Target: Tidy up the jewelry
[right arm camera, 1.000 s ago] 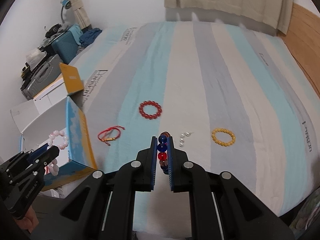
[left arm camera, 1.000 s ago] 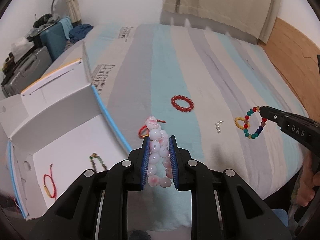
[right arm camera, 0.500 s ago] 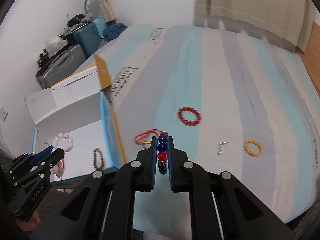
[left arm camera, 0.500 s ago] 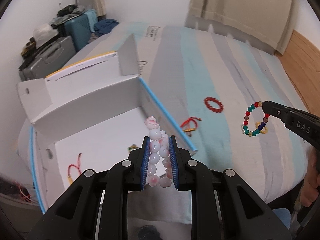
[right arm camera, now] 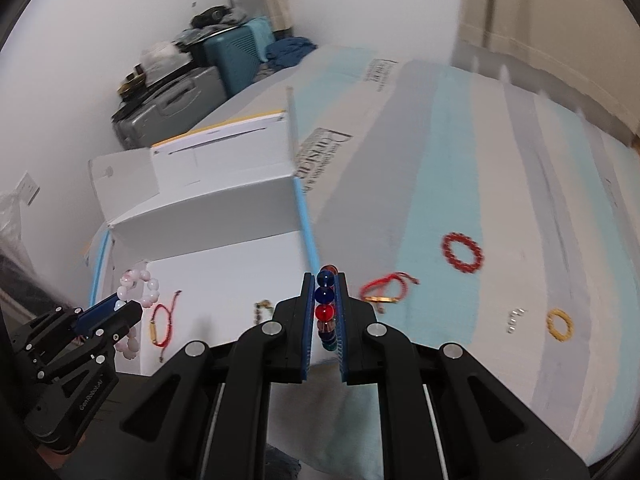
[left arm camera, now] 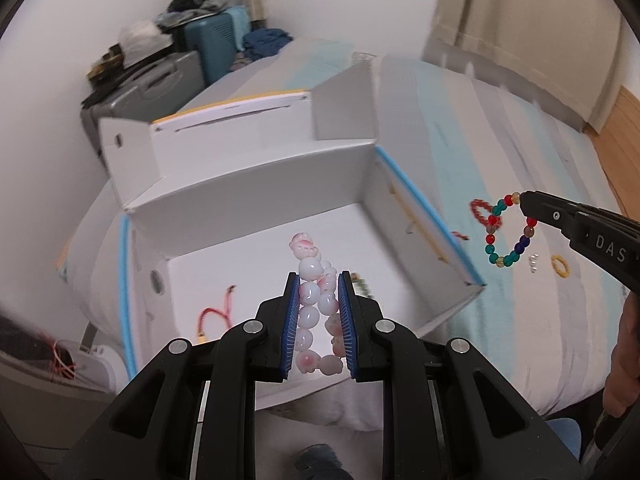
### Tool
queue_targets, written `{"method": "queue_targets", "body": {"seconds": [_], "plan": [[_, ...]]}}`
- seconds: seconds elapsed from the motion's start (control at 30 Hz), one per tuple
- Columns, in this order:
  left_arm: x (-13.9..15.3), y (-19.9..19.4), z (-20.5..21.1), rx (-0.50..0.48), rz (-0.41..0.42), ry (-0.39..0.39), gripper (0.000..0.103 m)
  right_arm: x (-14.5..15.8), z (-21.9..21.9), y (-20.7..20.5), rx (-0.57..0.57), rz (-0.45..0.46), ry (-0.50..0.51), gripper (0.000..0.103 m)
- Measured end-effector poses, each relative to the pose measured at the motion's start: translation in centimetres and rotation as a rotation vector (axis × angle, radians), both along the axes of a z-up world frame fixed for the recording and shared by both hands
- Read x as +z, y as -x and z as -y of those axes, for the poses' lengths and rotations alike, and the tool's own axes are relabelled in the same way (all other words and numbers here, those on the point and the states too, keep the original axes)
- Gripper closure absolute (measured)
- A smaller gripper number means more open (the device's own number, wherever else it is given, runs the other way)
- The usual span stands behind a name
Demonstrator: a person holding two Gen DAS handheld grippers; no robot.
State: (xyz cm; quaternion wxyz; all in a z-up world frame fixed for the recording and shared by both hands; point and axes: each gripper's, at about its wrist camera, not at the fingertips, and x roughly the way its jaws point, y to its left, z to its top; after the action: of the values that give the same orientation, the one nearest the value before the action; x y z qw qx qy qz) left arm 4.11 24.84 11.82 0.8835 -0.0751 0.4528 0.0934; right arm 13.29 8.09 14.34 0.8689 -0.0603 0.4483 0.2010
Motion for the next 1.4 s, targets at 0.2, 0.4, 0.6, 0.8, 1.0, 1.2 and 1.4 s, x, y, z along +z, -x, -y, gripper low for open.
{"method": "queue_targets", "body": {"seconds": [0.2, 0.4, 0.6, 0.8, 1.0, 1.2, 1.4], "plan": [[-1.1, 1.3, -3.4, 0.061, -0.017, 0.009, 0.084, -1.0, -4.4, 0.7, 0.067, -0.010, 0.010, 0.094], [-2.6, 1.9, -5.8, 0.102, -0.041, 0.023, 0.084, -3.0, -7.9, 1.5, 0.126, -0.028, 0.033, 0.094], [-4.0, 1.9, -7.1, 0.127, -0.062, 0.040, 0.084, -5.0, -9.5, 1.5, 0.139, -0.060, 0.052, 0.094], [-5.9, 1.3, -7.6, 0.135, -0.085, 0.053, 0.084, -7.0, -10.4, 1.0, 0.146, -0.086, 0.074, 0.094], [-7.3, 0.7, -8.0, 0.146, -0.104, 0.061, 0.084, -8.3, -10.7, 0.8, 0.153, -0.100, 0.088, 0.094], [-8.0, 0.3, -8.0, 0.149, -0.124, 0.061, 0.084, -9.2, -11.3, 0.6, 0.149, -0.120, 0.101, 0.094], [-7.2, 0.3, -7.7, 0.170, -0.110, 0.031, 0.082, -9.4, -11.2, 0.6, 0.132, -0.126, 0.107, 0.091]]}}
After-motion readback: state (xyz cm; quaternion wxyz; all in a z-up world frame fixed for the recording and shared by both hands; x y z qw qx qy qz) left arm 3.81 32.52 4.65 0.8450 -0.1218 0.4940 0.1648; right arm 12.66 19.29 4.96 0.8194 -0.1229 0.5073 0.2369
